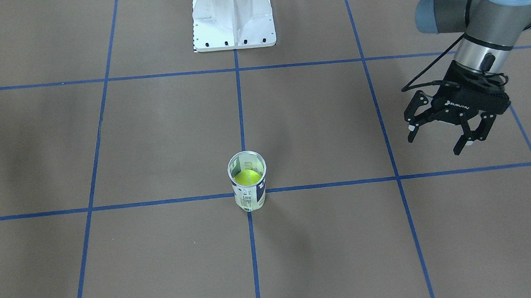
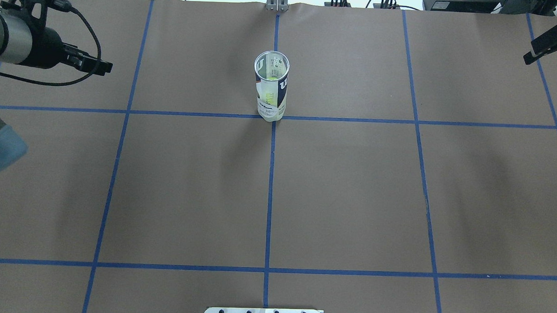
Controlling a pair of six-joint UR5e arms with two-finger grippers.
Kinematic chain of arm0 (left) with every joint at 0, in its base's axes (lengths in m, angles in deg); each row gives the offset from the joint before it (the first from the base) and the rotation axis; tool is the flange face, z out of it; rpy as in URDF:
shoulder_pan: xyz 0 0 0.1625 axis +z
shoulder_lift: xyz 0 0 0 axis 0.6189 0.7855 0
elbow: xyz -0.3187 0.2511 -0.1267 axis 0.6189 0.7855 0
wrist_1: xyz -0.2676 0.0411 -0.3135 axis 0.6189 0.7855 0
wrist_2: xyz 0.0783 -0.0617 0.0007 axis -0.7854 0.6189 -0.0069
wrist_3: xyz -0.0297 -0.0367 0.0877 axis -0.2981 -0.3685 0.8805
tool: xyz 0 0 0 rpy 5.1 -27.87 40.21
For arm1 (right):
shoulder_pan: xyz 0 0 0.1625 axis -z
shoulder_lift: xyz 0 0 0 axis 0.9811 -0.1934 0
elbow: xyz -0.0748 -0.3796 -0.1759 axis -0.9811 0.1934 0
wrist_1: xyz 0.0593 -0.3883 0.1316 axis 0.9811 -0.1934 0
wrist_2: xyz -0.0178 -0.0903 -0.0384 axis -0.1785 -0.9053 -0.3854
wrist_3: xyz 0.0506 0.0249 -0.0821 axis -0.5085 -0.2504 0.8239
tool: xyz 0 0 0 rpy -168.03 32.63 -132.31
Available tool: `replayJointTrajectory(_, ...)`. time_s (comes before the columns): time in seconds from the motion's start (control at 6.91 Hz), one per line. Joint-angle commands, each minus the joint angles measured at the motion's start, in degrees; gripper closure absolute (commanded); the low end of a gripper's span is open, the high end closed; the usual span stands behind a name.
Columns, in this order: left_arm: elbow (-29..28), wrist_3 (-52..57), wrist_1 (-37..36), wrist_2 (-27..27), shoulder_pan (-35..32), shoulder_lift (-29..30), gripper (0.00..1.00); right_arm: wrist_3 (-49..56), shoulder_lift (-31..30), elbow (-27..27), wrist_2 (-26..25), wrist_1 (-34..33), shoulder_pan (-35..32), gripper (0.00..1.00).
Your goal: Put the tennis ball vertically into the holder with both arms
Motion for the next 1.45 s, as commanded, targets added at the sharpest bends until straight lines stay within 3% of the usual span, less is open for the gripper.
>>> replayJointTrajectory(0.0, -0.3, 1.0, -9.7, 5.3, -3.5, 2.1, 0.01, 0.4, -1.9, 0.0, 0.1, 0.0, -0.1, 0.0)
replayJointTrajectory(0.14, -2.1, 1.8, -21.2, 5.6, -3.5, 9.5, 0.01, 0.3, -2.1, 0.1, -0.1, 0.0, -0.1, 0.0)
replayJointTrajectory(0.29, -1.2, 8.0, -27.2, 6.2, -4.1, 11.3, 0.01, 0.3, -3.2, 0.4, -0.1, 0.1, -0.1, 0.0)
replayJointTrajectory(0.58, -1.5, 10.7, -32.6, 18.2, -11.2, 8.7, 0.01, 0.1, -4.4, 0.2, -2.1, 0.4, 0.0, 0.0)
replayJointTrajectory(0.72, -0.1, 11.1, -36.4, 18.5, -13.5, 5.1, 0.01, 0.4, -5.8, 0.2, -2.8, 0.5, 0.0, 0.0)
replayJointTrajectory(1.01, -6.0, 13.4, -39.0, 20.9, -22.8, 2.3, 0.0, 0.4, -9.4, -0.6, -2.2, 1.5, -0.1, 0.0)
replayJointTrajectory(1.3, -8.6, 20.1, -39.4, 21.0, -25.6, -0.6, 0.0, 0.5, -11.3, -0.6, -1.7, 1.5, -0.1, 0.0)
